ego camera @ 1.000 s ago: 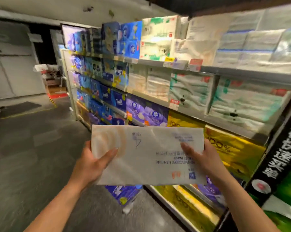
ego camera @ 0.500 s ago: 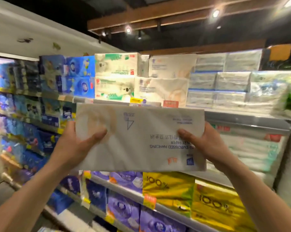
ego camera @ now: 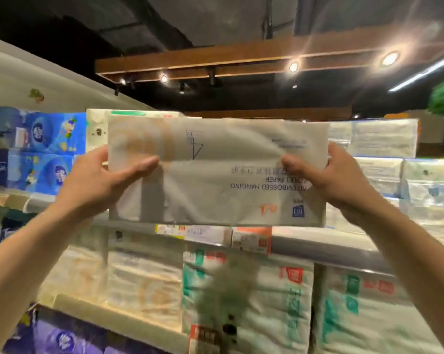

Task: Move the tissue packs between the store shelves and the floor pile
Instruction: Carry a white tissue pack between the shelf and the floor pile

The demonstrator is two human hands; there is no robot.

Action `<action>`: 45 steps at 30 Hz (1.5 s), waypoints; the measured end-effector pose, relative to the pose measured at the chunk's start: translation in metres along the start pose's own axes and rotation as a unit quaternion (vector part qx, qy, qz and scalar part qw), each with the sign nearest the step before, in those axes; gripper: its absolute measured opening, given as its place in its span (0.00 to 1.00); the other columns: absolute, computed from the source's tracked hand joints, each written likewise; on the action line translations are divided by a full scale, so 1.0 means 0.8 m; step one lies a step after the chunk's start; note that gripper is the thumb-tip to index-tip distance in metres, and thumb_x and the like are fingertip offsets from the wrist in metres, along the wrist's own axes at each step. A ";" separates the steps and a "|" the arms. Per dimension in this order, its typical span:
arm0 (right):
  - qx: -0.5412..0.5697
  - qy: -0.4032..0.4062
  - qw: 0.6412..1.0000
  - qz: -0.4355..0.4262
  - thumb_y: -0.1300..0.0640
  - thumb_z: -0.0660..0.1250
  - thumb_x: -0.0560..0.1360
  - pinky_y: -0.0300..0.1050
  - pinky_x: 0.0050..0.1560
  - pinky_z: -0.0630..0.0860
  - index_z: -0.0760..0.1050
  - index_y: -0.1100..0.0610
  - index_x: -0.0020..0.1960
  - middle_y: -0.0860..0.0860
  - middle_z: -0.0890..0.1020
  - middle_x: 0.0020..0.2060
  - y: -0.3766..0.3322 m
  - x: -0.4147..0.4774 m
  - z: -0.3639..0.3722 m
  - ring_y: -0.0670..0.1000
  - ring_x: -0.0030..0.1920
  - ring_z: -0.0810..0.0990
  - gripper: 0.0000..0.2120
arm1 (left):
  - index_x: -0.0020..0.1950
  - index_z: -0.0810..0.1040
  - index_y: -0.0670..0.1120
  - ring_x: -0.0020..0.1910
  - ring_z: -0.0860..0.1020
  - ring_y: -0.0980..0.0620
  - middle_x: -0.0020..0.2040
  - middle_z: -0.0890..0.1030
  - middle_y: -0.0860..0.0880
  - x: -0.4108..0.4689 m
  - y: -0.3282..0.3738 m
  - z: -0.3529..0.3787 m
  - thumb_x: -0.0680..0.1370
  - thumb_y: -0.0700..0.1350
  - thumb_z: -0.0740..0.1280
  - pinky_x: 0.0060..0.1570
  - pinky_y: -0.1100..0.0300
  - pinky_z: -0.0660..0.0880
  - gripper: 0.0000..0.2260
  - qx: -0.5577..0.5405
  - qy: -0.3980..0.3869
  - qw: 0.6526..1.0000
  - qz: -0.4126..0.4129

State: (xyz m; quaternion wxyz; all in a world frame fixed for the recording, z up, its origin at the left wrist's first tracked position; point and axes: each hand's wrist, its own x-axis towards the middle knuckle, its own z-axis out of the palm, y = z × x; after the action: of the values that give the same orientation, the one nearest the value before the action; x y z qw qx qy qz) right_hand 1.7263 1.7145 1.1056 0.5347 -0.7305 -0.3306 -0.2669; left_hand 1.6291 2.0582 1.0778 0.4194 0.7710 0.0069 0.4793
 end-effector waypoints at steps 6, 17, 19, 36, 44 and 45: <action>-0.073 0.033 0.995 -0.066 0.43 0.78 0.67 0.52 0.49 0.85 0.78 0.55 0.63 0.50 0.87 0.52 -0.013 0.126 0.003 0.48 0.50 0.87 0.30 | 0.55 0.84 0.50 0.38 0.80 0.68 0.47 0.84 0.54 0.147 -0.004 0.047 0.69 0.59 0.76 0.32 0.76 0.73 0.19 -0.063 -0.009 0.997 0.049; -0.183 0.093 0.978 -0.042 0.56 0.76 0.73 0.42 0.43 0.79 0.75 0.43 0.44 0.40 0.83 0.39 0.006 0.226 0.017 0.38 0.40 0.83 0.11 | 0.48 0.83 0.51 0.43 0.81 0.55 0.44 0.83 0.54 0.296 -0.036 0.133 0.62 0.63 0.77 0.42 0.56 0.78 0.22 -0.073 -0.072 0.994 0.033; -0.209 0.105 0.972 -0.039 0.57 0.77 0.72 0.40 0.42 0.79 0.75 0.43 0.42 0.38 0.83 0.36 0.017 0.234 0.023 0.34 0.37 0.82 0.13 | 0.49 0.82 0.51 0.43 0.81 0.53 0.44 0.82 0.53 0.309 -0.041 0.146 0.64 0.60 0.79 0.40 0.56 0.78 0.20 -0.070 -0.068 0.995 0.026; -0.379 0.154 0.912 0.019 0.44 0.77 0.70 0.55 0.51 0.83 0.62 0.53 0.69 0.51 0.80 0.58 0.108 0.302 0.071 0.55 0.54 0.81 0.36 | 0.49 0.72 0.45 0.46 0.76 0.39 0.46 0.78 0.42 0.357 -0.113 0.207 0.58 0.73 0.75 0.43 0.45 0.76 0.37 0.238 0.084 0.955 0.157; -0.385 0.143 0.910 0.061 0.42 0.74 0.73 0.37 0.34 0.73 0.59 0.53 0.68 0.49 0.77 0.58 0.129 0.305 0.083 0.50 0.50 0.78 0.34 | 0.68 0.73 0.50 0.69 0.69 0.41 0.69 0.74 0.45 0.350 -0.118 0.226 0.61 0.70 0.76 0.66 0.40 0.66 0.42 0.209 0.059 0.942 0.257; -0.385 0.138 0.909 0.073 0.42 0.74 0.73 0.36 0.32 0.72 0.58 0.53 0.68 0.49 0.76 0.57 0.133 0.304 0.083 0.50 0.49 0.78 0.35 | 0.68 0.73 0.50 0.69 0.69 0.41 0.69 0.74 0.45 0.348 -0.120 0.229 0.61 0.71 0.75 0.67 0.40 0.66 0.43 0.213 0.059 0.938 0.266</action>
State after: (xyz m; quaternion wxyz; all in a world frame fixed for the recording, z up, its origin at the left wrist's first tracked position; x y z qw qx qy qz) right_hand 1.9662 1.8040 1.2032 0.2698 -0.8576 -0.0708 -0.4322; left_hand 1.9536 2.1180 1.1849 0.1010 0.7861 -0.0716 0.6056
